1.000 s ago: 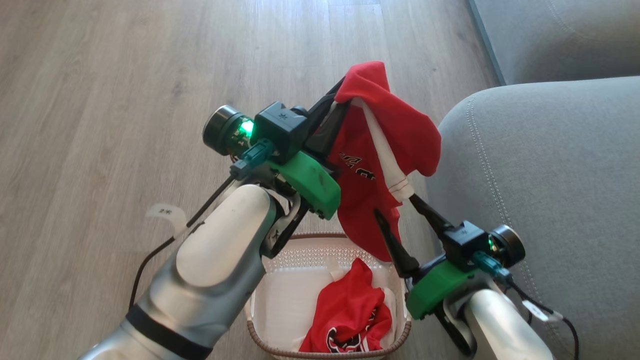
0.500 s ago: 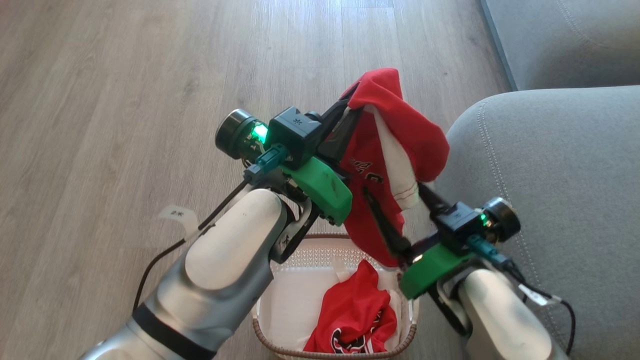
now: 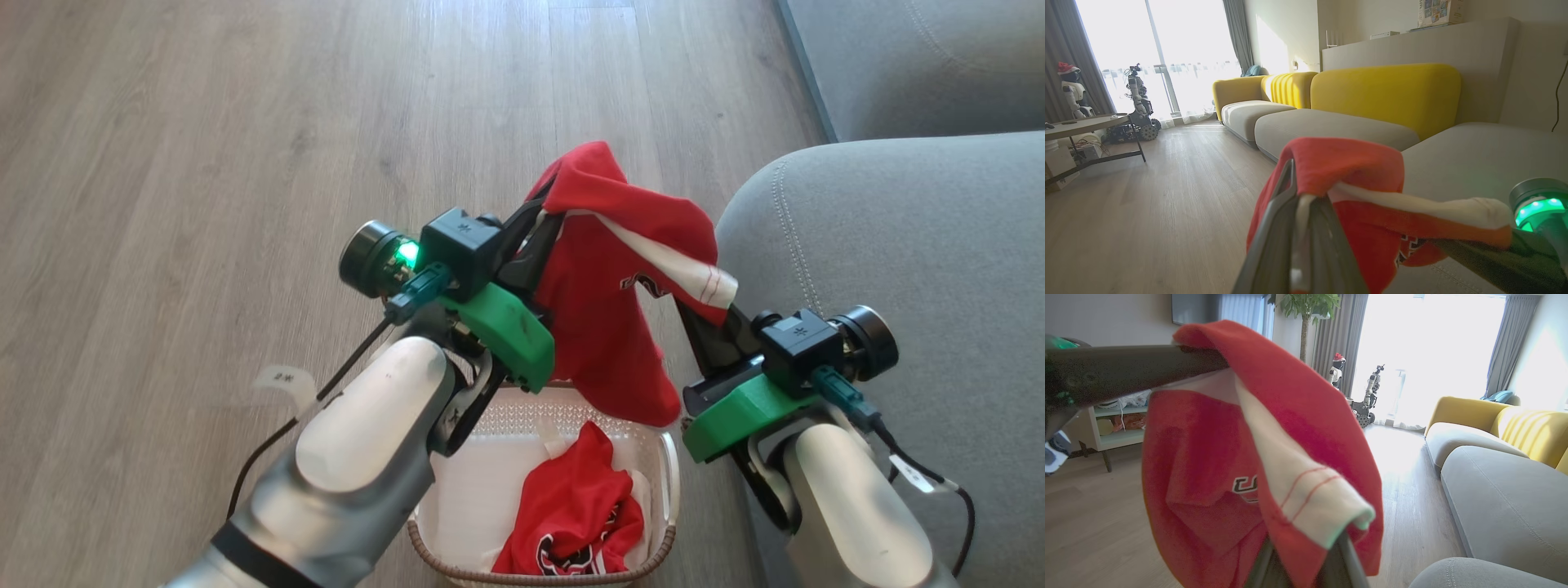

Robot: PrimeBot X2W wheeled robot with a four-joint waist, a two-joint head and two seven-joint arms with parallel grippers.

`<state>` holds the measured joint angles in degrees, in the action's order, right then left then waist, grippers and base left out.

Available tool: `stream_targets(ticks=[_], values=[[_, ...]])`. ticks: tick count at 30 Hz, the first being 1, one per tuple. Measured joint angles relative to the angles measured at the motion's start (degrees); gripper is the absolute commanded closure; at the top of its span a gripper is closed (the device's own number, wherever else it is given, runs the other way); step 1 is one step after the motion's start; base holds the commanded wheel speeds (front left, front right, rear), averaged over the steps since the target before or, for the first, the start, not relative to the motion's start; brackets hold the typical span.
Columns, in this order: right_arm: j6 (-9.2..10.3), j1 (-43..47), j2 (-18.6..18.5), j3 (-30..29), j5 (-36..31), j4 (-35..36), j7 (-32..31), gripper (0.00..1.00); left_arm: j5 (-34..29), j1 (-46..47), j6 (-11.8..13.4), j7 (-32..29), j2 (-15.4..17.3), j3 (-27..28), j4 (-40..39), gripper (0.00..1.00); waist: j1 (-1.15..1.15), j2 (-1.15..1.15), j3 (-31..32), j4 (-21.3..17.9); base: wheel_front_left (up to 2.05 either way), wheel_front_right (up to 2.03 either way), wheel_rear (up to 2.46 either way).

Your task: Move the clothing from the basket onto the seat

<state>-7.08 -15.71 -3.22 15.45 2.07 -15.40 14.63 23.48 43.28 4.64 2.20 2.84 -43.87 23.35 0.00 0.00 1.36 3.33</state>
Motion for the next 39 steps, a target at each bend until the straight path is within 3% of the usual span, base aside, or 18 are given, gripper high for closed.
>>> stream_targets(ticks=[3,4,5,20,26,39], values=[[0.00,0.0,0.0,-0.9,0.0,0.0,0.0,1.00,0.8,-0.8,0.2,1.0,0.2,0.3,0.4,0.49,0.00,0.00,-0.1,-0.4,0.00,0.00,0.00],[0.00,0.0,0.0,-1.2,0.0,0.1,0.0,1.00,1.1,-1.1,0.2,1.4,0.3,0.5,0.5,0.06,0.00,0.00,-0.2,-0.5,0.00,0.00,0.00],[0.00,0.0,0.0,-2.1,-0.1,0.2,0.0,1.00,1.6,-1.6,0.3,2.2,0.5,0.7,1.0,0.00,0.00,0.00,-0.3,-0.7,0.00,0.00,0.00],[0.00,0.0,0.0,-11.8,-4.6,1.3,0.0,1.00,2.4,-8.0,0.4,8.5,1.5,0.1,3.2,0.00,0.00,0.00,-1.0,-5.2,0.00,0.00,0.00],[0.00,0.2,0.0,-14.3,-5.9,2.3,0.0,1.00,2.4,-11.0,0.4,10.2,1.6,-1.0,3.3,0.00,0.00,0.00,-1.4,-8.9,0.00,0.00,0.00],[0.00,-0.7,0.0,-14.7,-7.1,3.6,0.0,1.00,1.0,-14.7,-0.2,11.6,2.2,-3.8,2.5,0.00,0.00,0.00,-4.1,-21.6,0.00,0.00,0.00]])
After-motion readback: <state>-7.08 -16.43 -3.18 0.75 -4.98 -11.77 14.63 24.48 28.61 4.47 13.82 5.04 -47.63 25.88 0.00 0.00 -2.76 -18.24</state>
